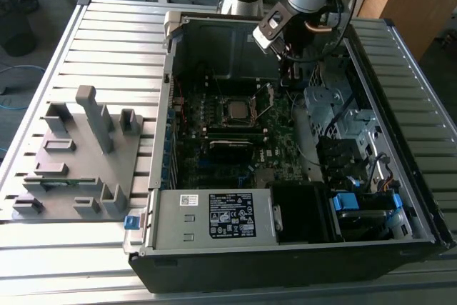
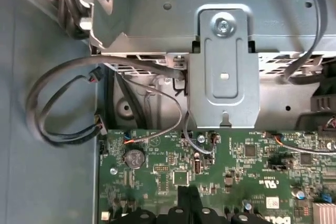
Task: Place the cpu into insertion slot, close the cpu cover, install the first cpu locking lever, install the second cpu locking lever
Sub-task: 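Close the cpu cover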
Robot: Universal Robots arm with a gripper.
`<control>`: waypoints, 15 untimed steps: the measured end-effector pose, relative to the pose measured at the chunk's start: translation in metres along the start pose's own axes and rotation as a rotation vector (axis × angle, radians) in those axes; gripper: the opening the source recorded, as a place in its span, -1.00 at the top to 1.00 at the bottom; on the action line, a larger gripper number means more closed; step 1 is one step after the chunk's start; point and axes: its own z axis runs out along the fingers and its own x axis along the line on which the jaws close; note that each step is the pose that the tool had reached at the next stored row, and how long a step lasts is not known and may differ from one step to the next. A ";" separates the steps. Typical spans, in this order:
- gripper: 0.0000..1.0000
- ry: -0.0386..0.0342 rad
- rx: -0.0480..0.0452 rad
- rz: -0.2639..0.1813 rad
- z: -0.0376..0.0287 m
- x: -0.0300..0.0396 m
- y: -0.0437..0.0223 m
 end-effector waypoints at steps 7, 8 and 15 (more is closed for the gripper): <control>0.80 -0.0001 0.0000 0.000 0.0090 -0.0001 0.0000; 0.80 -0.0003 0.0001 0.000 0.0090 -0.0001 0.0000; 0.80 0.0001 -0.0001 0.000 0.0094 -0.0001 -0.0020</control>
